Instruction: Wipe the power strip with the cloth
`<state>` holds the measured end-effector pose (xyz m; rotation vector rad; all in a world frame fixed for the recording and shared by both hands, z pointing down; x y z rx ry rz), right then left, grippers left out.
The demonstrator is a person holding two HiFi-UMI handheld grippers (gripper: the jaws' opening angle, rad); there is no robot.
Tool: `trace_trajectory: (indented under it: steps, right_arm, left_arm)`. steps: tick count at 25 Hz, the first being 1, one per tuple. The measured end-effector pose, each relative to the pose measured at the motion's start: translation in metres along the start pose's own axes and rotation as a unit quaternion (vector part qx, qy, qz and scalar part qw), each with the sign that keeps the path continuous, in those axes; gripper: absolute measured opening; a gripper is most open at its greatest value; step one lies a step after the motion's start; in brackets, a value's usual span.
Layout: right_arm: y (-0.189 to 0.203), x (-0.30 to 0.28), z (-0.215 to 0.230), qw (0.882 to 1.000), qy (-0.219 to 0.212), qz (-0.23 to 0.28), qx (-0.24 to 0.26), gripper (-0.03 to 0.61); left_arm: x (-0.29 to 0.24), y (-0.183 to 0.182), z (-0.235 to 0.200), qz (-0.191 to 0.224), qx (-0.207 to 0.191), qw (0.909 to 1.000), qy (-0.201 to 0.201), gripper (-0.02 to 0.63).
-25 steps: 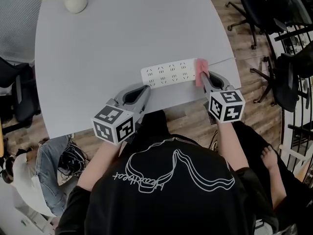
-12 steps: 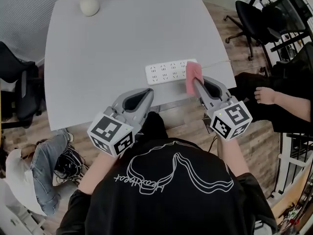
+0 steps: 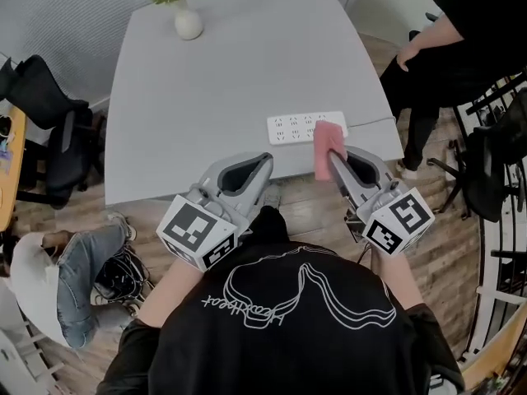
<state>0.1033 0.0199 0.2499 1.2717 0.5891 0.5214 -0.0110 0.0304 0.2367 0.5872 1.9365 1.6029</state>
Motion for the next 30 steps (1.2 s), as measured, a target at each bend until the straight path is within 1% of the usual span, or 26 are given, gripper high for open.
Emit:
trace_trajectory:
  steps: [4, 7, 11, 13, 19, 23, 30]
  right_arm:
    - [-0.017, 0.003, -0.017, 1.000, -0.012, 0.005, 0.020, 0.031]
    - [-0.030, 0.005, -0.018, 0.999, -0.014, 0.007, 0.038, 0.029]
    - [-0.045, 0.003, -0.013, 0.999, -0.014, 0.008, 0.040, 0.029]
    - [-0.045, 0.006, -0.019, 0.999, -0.014, 0.010, 0.041, 0.029]
    - [-0.045, 0.020, -0.033, 0.999, -0.016, 0.016, 0.043, 0.029]
    - [-0.048, 0.019, -0.031, 0.999, -0.017, 0.019, 0.038, 0.029]
    - [-0.052, 0.016, -0.026, 0.999, -0.016, 0.022, 0.042, 0.029]
  left_arm:
    - [0.013, -0.019, 0.007, 0.015, -0.007, 0.9999, -0.003, 0.014]
    - [0.011, -0.033, 0.009, 0.021, 0.007, 0.9998, 0.003, 0.014]
    - [0.004, -0.048, 0.005, 0.028, 0.020, 0.9994, 0.008, 0.014]
    - [0.010, -0.048, 0.010, 0.030, 0.028, 0.9991, 0.012, 0.014]
    - [0.017, -0.049, 0.031, 0.030, 0.013, 0.9992, 0.021, 0.014]
    - [0.014, -0.054, 0.033, 0.027, 0.008, 0.9993, 0.026, 0.014]
    - [0.007, -0.050, 0.030, 0.020, 0.005, 0.9994, 0.028, 0.014]
Point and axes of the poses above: the fingertips, and each gripper's own axes: x backward along the fingers, z to its right, y out of its underside, the point moved 1 cm from there along x, backward along the fingers, and after that the axes turned 3 degrees about -y, right-handed, at the moved point
